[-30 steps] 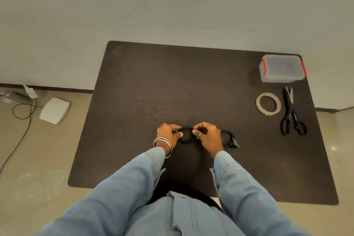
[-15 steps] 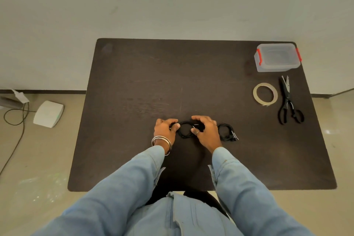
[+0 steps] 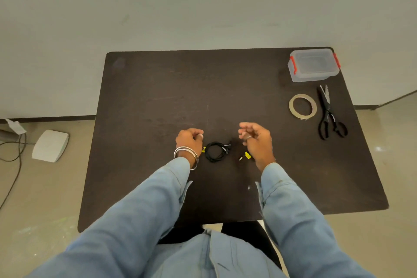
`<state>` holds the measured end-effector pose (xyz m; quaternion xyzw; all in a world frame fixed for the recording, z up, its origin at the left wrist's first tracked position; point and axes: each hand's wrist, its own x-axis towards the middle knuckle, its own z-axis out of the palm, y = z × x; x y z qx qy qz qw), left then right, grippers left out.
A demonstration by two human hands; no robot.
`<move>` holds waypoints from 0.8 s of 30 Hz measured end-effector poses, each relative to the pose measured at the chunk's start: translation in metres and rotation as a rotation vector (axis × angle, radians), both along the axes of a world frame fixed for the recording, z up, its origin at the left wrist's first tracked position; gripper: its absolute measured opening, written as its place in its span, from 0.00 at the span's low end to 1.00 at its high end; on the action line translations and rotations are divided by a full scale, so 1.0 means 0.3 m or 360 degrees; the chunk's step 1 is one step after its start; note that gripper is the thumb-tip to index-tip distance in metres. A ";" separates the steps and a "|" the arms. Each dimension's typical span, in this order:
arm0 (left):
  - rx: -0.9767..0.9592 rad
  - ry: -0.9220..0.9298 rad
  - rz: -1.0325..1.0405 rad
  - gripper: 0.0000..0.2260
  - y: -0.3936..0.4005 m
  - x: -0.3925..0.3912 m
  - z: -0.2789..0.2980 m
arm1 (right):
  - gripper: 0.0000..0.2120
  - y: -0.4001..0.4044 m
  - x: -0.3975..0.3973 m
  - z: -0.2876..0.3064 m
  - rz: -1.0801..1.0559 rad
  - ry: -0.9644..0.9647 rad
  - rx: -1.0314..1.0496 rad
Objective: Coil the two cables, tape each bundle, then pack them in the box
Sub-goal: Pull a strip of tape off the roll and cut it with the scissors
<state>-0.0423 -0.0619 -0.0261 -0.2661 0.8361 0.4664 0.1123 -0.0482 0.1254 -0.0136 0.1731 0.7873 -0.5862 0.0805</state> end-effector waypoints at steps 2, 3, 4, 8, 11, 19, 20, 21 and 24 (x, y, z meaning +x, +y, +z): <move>0.0035 0.0053 0.0007 0.07 0.036 -0.041 0.031 | 0.14 0.068 -0.026 0.034 -0.0047 -0.0007 -0.0075; 0.0054 0.0068 0.0006 0.07 0.061 -0.063 0.044 | 0.14 0.112 -0.037 0.045 -0.0068 0.0005 -0.0077; 0.0080 0.0077 0.0008 0.07 0.089 -0.084 0.053 | 0.14 0.160 -0.049 0.049 -0.0098 0.0006 -0.0067; 0.0155 0.0091 0.0010 0.09 0.239 -0.147 0.068 | 0.11 0.391 -0.102 0.035 -0.0328 -0.0026 0.0158; 0.0186 0.0072 -0.0008 0.08 0.397 -0.166 0.070 | 0.10 0.575 -0.137 0.025 -0.0360 -0.0024 0.0493; 0.0229 -0.0083 -0.0254 0.07 0.801 -0.194 0.039 | 0.18 0.876 -0.304 -0.038 0.0781 0.0083 0.1415; 0.0212 -0.0108 -0.0273 0.07 0.828 -0.199 0.036 | 0.18 0.883 -0.320 -0.044 0.0900 0.0078 0.1471; 0.0192 -0.0125 -0.0282 0.07 0.851 -0.204 0.034 | 0.17 0.886 -0.332 -0.046 0.0988 0.0085 0.1520; 0.0101 -0.0154 -0.0323 0.07 0.899 -0.224 0.031 | 0.13 0.888 -0.351 -0.051 0.1019 0.0138 0.1561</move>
